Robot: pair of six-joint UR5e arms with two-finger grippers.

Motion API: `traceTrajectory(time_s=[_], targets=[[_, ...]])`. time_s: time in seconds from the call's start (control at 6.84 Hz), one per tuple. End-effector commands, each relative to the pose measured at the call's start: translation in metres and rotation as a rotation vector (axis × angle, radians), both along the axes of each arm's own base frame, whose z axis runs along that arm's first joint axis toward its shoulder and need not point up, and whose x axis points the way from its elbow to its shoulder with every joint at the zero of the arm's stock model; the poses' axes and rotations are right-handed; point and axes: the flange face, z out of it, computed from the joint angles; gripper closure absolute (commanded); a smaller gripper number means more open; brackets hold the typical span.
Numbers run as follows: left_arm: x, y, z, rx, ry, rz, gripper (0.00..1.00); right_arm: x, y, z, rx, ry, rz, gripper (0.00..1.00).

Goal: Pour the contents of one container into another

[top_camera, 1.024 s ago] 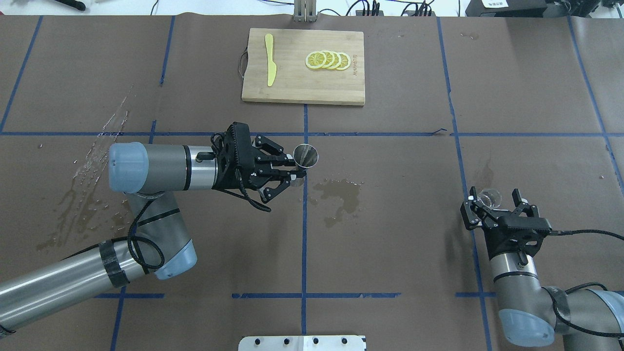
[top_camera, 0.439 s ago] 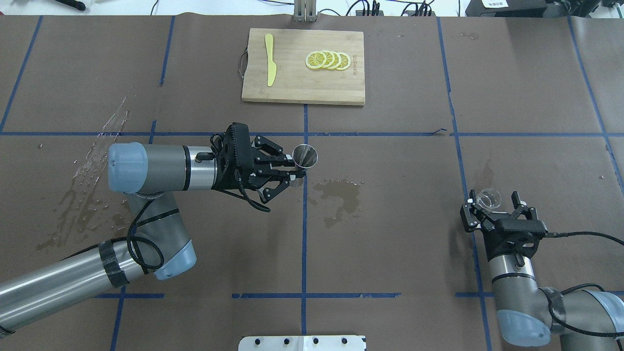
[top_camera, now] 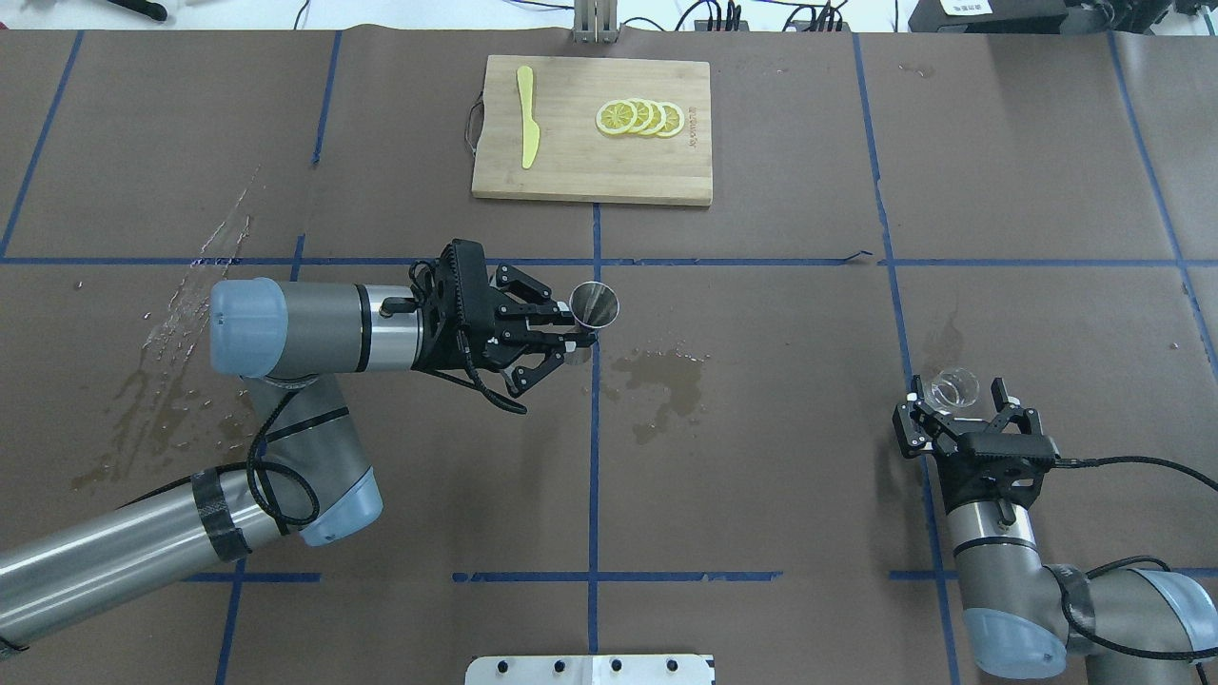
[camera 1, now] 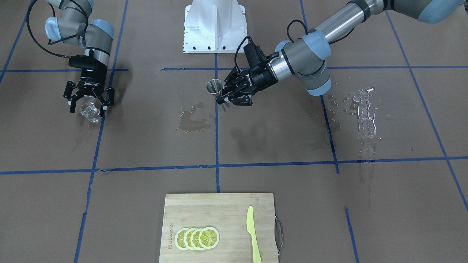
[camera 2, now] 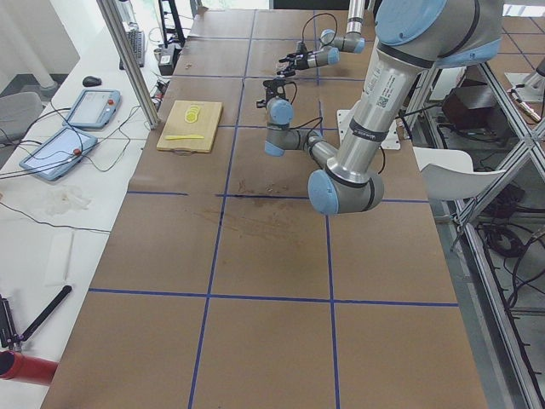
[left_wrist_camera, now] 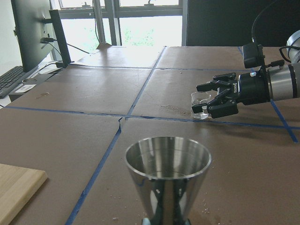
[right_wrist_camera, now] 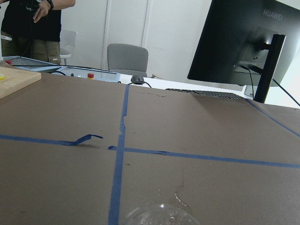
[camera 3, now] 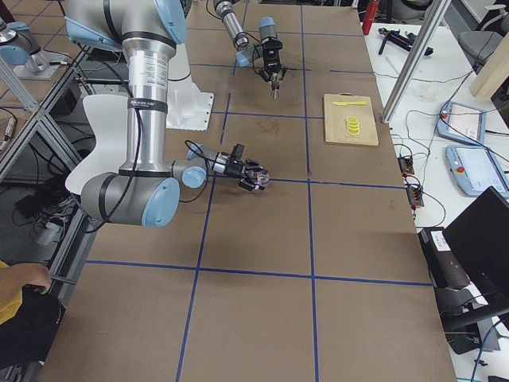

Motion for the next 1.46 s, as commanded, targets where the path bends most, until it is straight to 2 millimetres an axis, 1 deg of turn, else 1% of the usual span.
traceTrajectory(time_s=[0.0,0.15,0.44,0.58,0.73,0.88,1.02,1.17,1.32], targets=[[-0.001,0.000,0.000,0.001,0.002,-0.001,1.00,-0.005,0.001,0.005,0.000,0.010,-0.002,0.12],[0.000,0.000,0.000,0.001,0.000,0.000,1.00,-0.005,0.001,0.008,-0.001,0.016,-0.004,0.12],[-0.001,0.000,0.000,0.001,0.002,0.000,1.00,-0.007,0.004,0.009,-0.001,0.017,-0.010,0.20],[-0.001,0.000,0.001,0.001,0.002,0.000,1.00,-0.009,0.006,0.008,0.002,0.015,-0.014,0.22],[-0.001,0.000,0.001,0.001,0.002,0.000,1.00,-0.009,0.007,0.008,0.002,0.015,-0.015,0.22],[-0.001,0.000,0.002,0.002,0.003,0.000,1.00,-0.009,0.007,0.008,0.002,0.015,-0.015,0.31],[-0.002,-0.001,0.002,0.002,0.003,-0.001,1.00,-0.013,0.009,0.004,0.002,-0.002,-0.018,0.67],[-0.002,-0.001,0.002,0.002,0.003,-0.001,1.00,-0.018,0.014,0.002,0.003,-0.010,-0.027,1.00],[-0.003,-0.001,0.002,0.003,0.004,-0.003,1.00,-0.018,0.014,0.000,0.014,-0.014,-0.023,1.00]])
